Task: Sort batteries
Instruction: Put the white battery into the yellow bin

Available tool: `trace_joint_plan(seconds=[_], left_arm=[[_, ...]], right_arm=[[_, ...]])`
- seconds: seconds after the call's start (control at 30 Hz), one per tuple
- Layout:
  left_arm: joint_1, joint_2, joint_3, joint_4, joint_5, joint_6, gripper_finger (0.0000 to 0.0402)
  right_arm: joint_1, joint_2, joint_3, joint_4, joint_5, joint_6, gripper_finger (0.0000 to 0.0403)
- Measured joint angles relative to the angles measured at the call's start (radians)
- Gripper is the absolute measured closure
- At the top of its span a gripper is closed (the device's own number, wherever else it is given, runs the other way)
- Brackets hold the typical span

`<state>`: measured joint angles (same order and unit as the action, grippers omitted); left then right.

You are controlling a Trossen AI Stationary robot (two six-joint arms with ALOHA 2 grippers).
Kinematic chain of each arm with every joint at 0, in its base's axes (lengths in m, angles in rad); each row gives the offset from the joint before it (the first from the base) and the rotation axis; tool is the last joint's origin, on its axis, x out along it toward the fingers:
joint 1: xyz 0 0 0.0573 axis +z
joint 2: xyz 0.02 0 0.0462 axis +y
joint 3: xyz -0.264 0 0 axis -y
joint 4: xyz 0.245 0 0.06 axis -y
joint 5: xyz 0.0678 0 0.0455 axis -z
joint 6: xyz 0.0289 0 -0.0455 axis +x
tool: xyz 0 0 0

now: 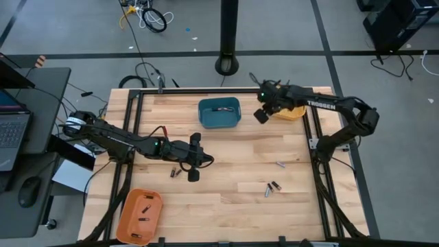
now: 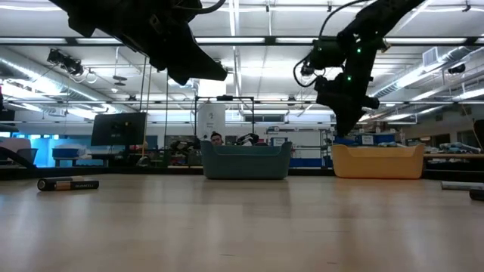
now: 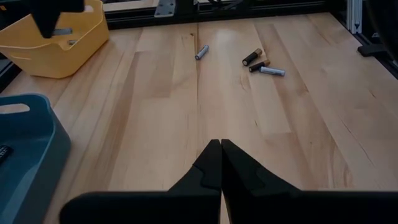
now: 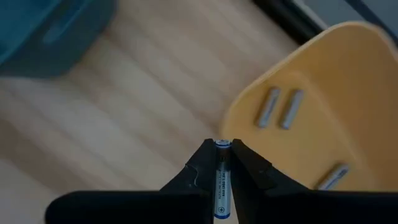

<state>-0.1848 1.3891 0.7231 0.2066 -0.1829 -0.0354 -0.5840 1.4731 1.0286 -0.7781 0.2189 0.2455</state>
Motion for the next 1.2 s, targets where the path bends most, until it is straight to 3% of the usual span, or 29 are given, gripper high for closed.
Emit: trace_joint_plan(seconds=[0.27, 0.47, 0.9, 1.2], left_arm=[[0.0, 0.0, 0.0, -0.003, 0.0, -0.001, 0.0396], [0.0, 0.0, 0.0, -0.003, 0.0, -0.001, 0.0396], [0.0, 0.0, 0.0, -0.002, 0.0, -0.002, 0.0396], [0.0, 0.0, 0.0, -0.003, 0.0, -0.002, 0.0396]], right_arm=[[-0.203, 0.0, -0.022, 0.095, -0.008, -0.031, 0.0367], [-0.322, 0.036, -0.086, 0.199, -0.111, 0.009, 0.0367], [-0.349, 0.216, -0.105, 0.254, -0.108, -0.001, 0.0366], [-0.335, 0.222, -0.102, 0.253, -0.133, -0.13, 0.0366]])
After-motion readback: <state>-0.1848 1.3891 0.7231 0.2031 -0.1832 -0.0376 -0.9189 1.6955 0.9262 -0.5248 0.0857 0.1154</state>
